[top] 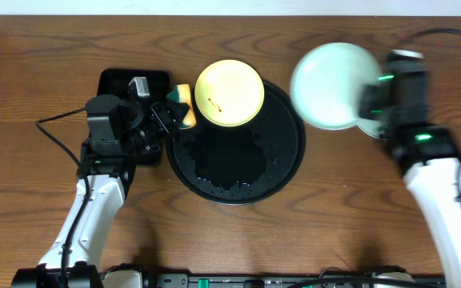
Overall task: Clean dirty plates on tray and stack at the side
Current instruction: 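Carry the pale green plate right and stack it on the other green plate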
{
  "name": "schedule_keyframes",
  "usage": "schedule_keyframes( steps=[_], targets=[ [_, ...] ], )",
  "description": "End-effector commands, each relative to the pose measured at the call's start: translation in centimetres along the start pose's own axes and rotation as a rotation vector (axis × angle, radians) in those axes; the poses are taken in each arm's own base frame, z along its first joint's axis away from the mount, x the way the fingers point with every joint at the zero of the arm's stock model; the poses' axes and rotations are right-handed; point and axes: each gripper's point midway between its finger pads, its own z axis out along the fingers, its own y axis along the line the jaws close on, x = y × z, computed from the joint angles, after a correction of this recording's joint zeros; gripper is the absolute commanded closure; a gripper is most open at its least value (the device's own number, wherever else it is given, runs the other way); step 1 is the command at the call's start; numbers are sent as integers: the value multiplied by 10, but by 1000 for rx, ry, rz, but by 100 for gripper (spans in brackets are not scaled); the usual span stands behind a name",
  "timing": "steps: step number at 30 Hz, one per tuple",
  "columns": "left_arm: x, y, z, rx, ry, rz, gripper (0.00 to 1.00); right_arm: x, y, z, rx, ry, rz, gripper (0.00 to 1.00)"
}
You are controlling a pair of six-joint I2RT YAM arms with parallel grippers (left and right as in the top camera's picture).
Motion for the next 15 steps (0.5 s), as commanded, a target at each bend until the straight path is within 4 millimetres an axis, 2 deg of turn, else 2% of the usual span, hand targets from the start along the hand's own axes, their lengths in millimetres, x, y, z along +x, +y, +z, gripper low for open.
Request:
schedule_keyframes(
  steps=[1, 4, 8, 11, 15],
  targets=[
    [-9, -2, -3, -17, -35, 119, 93, -4, -36, 10, -103, 64, 186, 99],
    [-8, -2, -3, -19, -32, 124, 93, 5, -80, 27, -74, 110, 292, 99],
    [-6, -1, -3, -21, -25, 120, 92, 28, -124, 54, -16, 187, 373, 99],
    [-5, -1, -2, -22, -22, 124, 93, 40, -139, 76, 0, 221, 404, 99],
    [-5, -1, -2, -22, -21, 160, 92, 51, -144, 105, -4, 239, 398, 98]
  ],
)
